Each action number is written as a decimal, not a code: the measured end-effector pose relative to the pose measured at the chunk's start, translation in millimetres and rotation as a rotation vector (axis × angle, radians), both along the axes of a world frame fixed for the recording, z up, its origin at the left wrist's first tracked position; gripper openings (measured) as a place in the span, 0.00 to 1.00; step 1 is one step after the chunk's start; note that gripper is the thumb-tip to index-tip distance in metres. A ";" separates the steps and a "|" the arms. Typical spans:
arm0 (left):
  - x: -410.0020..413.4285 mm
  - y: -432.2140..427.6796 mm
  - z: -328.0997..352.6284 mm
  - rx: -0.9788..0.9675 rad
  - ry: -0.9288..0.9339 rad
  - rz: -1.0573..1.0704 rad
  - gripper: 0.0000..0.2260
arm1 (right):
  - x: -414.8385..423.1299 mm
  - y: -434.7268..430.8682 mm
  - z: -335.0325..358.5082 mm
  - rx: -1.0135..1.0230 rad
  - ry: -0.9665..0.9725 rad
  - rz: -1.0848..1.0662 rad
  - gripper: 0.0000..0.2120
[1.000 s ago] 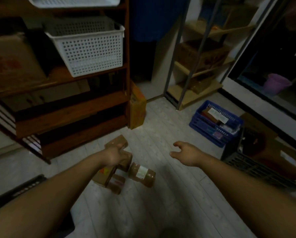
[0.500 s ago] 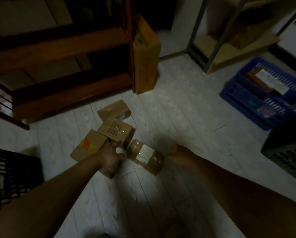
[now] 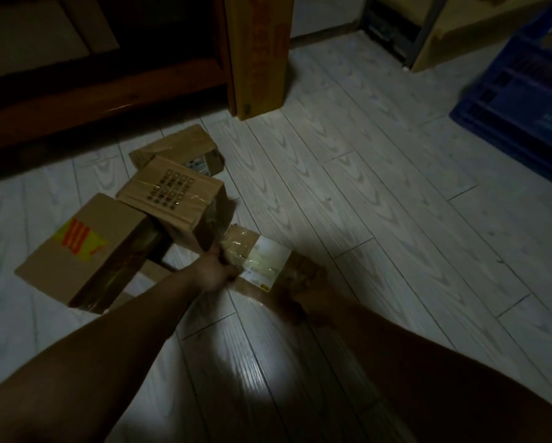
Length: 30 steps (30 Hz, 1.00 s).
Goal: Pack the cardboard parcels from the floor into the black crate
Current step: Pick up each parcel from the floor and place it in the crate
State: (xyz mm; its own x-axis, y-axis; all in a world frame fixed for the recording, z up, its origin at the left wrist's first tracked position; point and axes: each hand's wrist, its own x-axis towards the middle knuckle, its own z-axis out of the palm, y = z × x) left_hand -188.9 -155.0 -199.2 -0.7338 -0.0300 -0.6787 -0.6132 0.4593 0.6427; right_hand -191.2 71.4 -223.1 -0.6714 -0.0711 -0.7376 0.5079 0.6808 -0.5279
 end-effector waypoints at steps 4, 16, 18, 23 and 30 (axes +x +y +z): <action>5.5 -11.6 -17.4 -0.068 -0.060 0.099 0.34 | 5.3 1.5 -0.1 -0.047 0.086 -0.030 0.35; 36.2 2.6 152.3 0.123 0.161 0.504 0.36 | 9.0 -9.5 173.8 -0.056 0.322 -0.143 0.32; 45.7 -9.7 220.4 0.120 0.180 0.516 0.35 | 3.3 -20.4 244.5 -0.074 0.361 -0.087 0.30; 72.3 -38.2 409.0 0.118 0.222 0.518 0.30 | 8.4 -49.0 432.5 -0.117 0.366 -0.013 0.32; 125.0 -78.0 627.1 0.083 0.343 0.568 0.35 | 38.5 -87.0 652.2 -0.226 0.459 0.102 0.30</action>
